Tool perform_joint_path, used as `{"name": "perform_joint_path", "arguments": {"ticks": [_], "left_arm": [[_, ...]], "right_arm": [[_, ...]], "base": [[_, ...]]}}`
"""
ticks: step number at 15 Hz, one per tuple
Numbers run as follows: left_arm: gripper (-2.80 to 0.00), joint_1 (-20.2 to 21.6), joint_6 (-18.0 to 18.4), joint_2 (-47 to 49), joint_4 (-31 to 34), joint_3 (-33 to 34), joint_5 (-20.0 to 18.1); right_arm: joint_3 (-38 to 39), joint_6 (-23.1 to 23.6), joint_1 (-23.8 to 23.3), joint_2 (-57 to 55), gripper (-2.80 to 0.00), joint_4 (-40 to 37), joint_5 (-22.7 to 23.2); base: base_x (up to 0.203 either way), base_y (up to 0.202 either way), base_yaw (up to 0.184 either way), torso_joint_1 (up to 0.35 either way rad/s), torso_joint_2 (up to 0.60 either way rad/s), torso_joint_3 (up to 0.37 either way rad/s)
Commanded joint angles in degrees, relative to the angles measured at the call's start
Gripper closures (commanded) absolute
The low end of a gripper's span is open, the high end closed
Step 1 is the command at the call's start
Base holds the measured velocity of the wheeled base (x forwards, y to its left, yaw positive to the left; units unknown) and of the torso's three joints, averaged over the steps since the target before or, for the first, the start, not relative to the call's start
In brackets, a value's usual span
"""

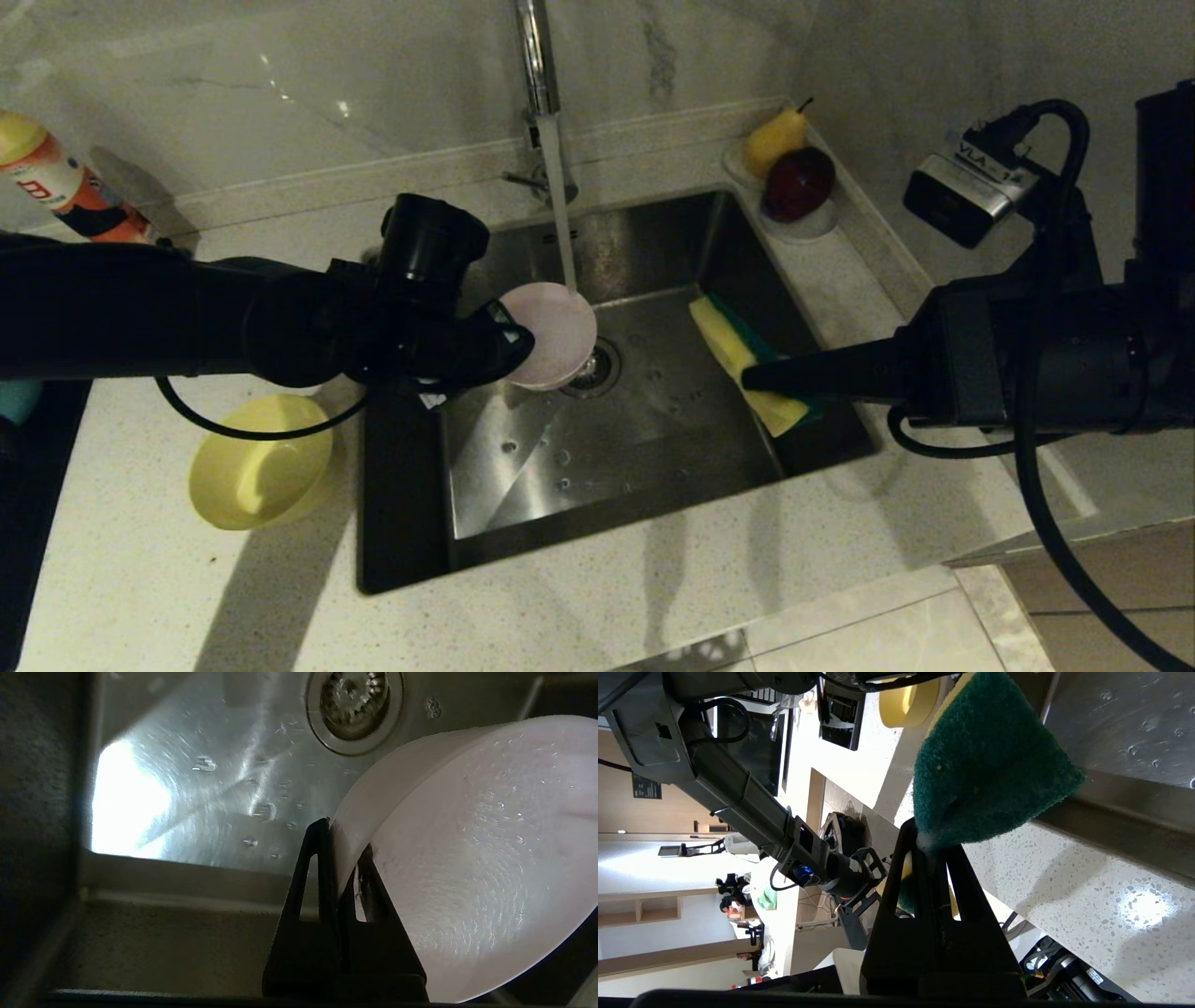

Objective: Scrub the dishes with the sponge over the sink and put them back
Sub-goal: Rinse the bowl

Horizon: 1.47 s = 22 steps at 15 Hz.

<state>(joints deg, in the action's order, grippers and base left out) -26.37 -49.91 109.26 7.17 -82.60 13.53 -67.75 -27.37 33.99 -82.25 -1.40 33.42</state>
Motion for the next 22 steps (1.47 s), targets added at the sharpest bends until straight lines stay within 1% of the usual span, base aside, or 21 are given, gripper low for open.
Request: {"name": "perform_joint_path", "arguments": {"ticks": [1,3,4,5,7,9,10,12,13,19,20,22], "left_arm": [[0.00,0.26,-0.09,-1.09,0.08,0.11,0.37],[0.00,0.26,1.39,-3.44,-0.45,1.73,1.07],[0.00,0.32,3.10,-4.98,-1.09,2.85,1.41],[0.00,0.56,5.97,-6.64,-3.17,4.70,1.92],[0.00,1.19,12.03,-9.37,-12.33,9.73,3.05],[0.00,2.09,20.73,-11.27,-25.69,15.75,3.55],[0.00,2.74,24.29,-11.76,-31.27,18.07,3.76],[0.00,4.22,30.29,-12.61,-40.72,22.21,4.08],[0.00,4.82,32.33,-12.96,-43.97,23.37,4.13],[0.00,5.36,36.70,-14.90,-54.31,25.01,3.66],[0.00,5.36,37.97,-15.00,-58.09,25.70,3.26],[0.00,5.36,41.38,-15.26,-64.68,27.56,1.19]], "right_arm": [[0.07,-0.14,0.03,0.07,0.00,0.00,0.15],[0.24,-0.14,0.03,0.34,0.00,0.00,0.15],[0.42,-0.23,0.03,0.34,0.00,0.00,0.15],[0.42,-0.23,0.03,0.35,0.00,0.00,0.15],[0.42,-0.23,0.03,0.42,0.00,0.00,0.15],[0.33,-0.31,0.03,0.42,0.00,0.00,0.15],[0.33,-0.32,0.03,0.51,0.00,0.00,0.15],[0.42,-0.32,0.03,0.61,0.00,-0.08,0.23],[0.42,-0.40,0.03,0.62,0.00,-0.09,0.15],[0.86,-0.32,0.03,1.48,0.00,-0.09,0.24],[0.86,-0.32,-0.13,1.48,0.00,-0.09,0.15],[1.00,-0.27,-0.24,1.74,0.00,-0.13,0.24]], "base": [[0.000,0.000,0.000,0.000,0.00,0.000],[0.000,0.000,0.000,0.000,0.00,0.000],[0.000,0.000,0.000,0.000,0.00,0.000],[0.000,0.000,0.000,0.000,0.00,0.000],[0.000,0.000,0.000,0.000,0.00,0.000],[0.000,0.000,0.000,0.000,0.00,0.000],[0.000,0.000,0.000,0.000,0.00,0.000],[0.000,0.000,0.000,0.000,0.00,0.000],[0.000,0.000,0.000,0.000,0.00,0.000],[0.000,0.000,0.000,0.000,0.00,0.000],[0.000,0.000,0.000,0.000,0.00,0.000],[0.000,0.000,0.000,0.000,0.00,0.000]]}}
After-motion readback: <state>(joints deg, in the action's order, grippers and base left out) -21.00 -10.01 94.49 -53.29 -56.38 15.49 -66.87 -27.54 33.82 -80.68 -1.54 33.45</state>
